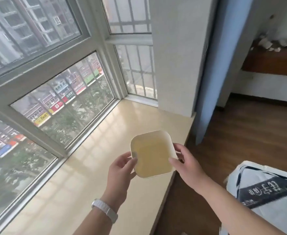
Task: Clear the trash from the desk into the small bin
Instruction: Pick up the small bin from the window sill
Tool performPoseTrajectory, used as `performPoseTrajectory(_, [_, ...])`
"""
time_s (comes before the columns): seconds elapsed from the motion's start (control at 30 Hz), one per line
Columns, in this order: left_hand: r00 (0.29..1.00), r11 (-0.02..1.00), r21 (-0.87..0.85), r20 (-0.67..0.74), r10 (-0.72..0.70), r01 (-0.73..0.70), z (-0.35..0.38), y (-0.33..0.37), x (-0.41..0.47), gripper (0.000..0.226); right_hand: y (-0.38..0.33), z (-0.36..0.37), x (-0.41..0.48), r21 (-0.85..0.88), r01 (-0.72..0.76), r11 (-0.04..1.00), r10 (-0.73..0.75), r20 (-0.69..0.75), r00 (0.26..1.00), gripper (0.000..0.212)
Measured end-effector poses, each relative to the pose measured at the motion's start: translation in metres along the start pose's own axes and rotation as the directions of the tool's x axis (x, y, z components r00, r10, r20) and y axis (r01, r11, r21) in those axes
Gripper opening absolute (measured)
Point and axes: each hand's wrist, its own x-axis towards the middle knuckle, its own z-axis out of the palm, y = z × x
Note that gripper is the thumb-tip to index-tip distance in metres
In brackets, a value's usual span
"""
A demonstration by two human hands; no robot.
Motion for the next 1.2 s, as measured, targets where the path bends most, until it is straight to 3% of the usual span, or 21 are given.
performPoseTrajectory(0.2, [0.991,0.999,0.038,0.135,0.017,-0.023,0.101,0.02,0.038,0.02,0.005,-0.093,0.027,-0.039,0.022,0.999,-0.029,-0.184,0.983,0.043])
performPoseTrajectory(0.47, [0.937,0.996,0.074,0.349,0.011,-0.039,0.207,0.038,0.074,0.021,0.005,-0.181,0.033,-0.042,-0.002,0.999,-0.015,-0.403,0.915,0.063])
performPoseTrajectory(0.67, [0.894,0.995,0.1,0.446,-0.04,-0.005,0.268,0.038,0.105,0.019,0.005,-0.227,0.044,-0.078,-0.071,0.994,0.02,-0.524,0.852,0.042])
performPoseTrajectory(1.2, [0.704,0.996,0.092,0.708,-0.053,-0.018,0.458,0.104,0.286,0.015,-0.03,-0.353,0.197,-0.094,-0.175,0.98,0.044,-0.754,0.655,0.054])
